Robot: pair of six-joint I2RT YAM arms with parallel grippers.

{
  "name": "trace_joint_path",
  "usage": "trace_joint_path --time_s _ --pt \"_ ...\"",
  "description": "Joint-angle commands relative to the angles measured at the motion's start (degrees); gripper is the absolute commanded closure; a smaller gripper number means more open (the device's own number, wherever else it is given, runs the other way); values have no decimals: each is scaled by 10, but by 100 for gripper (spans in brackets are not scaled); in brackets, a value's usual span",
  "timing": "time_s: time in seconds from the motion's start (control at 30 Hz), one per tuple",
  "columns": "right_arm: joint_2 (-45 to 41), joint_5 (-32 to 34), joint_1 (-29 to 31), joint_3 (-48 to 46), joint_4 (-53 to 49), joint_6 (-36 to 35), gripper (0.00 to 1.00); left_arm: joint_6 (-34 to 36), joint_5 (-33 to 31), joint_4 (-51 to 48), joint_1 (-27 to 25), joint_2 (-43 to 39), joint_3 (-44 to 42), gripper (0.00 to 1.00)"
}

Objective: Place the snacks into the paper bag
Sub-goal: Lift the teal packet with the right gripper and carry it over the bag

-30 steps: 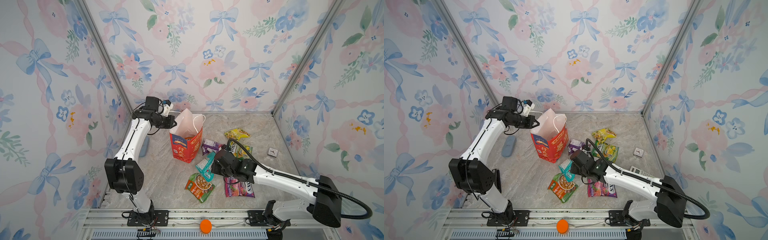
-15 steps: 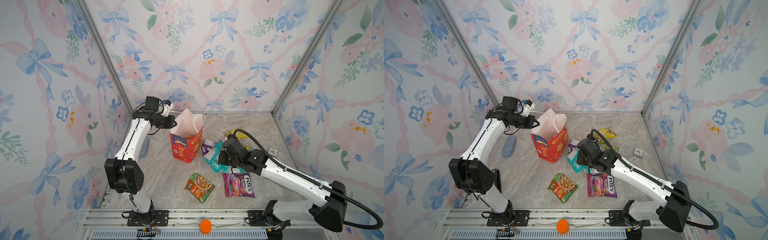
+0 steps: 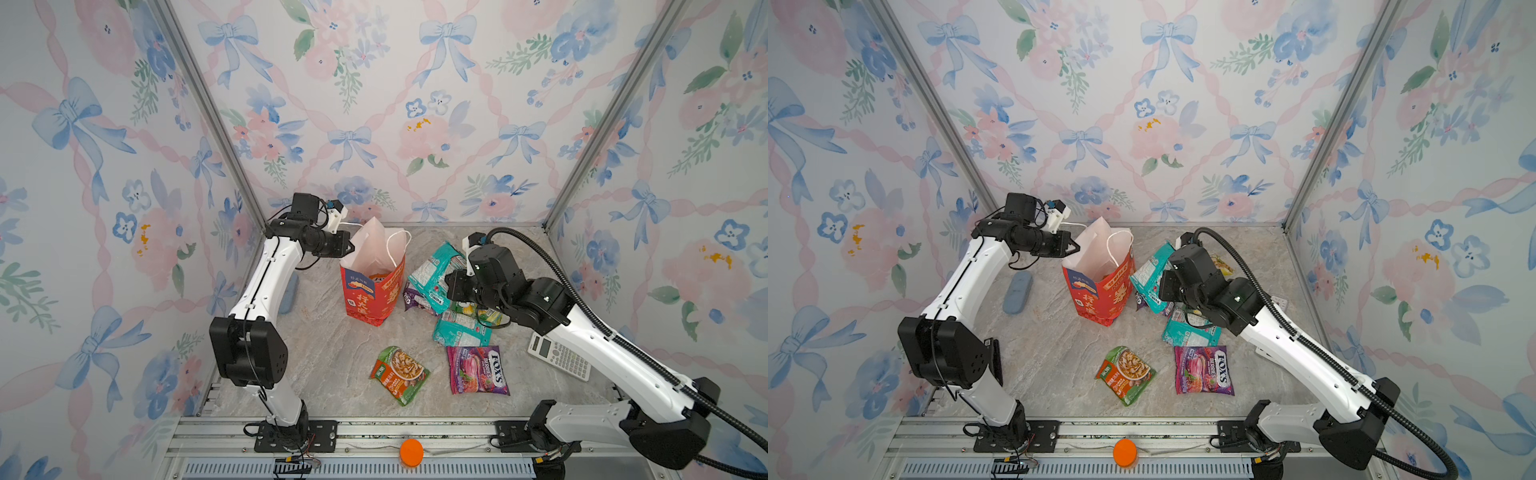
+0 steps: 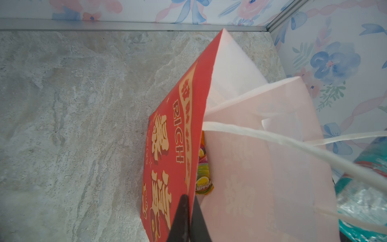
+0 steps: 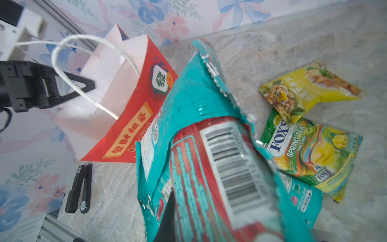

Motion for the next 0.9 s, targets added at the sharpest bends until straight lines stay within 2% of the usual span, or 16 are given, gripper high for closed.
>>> trace_joint_path --time_s 0.0,0.3,0.63,0.87 --pt "15 3 0 43 17 -45 100 -2 -5 -4 -3 -8 -12 100" --pt "75 -4 33 143 22 -90 100 -1 -8 -5 -3 -9 -12 100" --pt "145 5 124 265 -21 -127 100 -1 -10 -5 -3 -7 -15 100" --pt "212 -37 134 328 -7 -135 100 -1 -10 -4 -4 -8 -15 100"
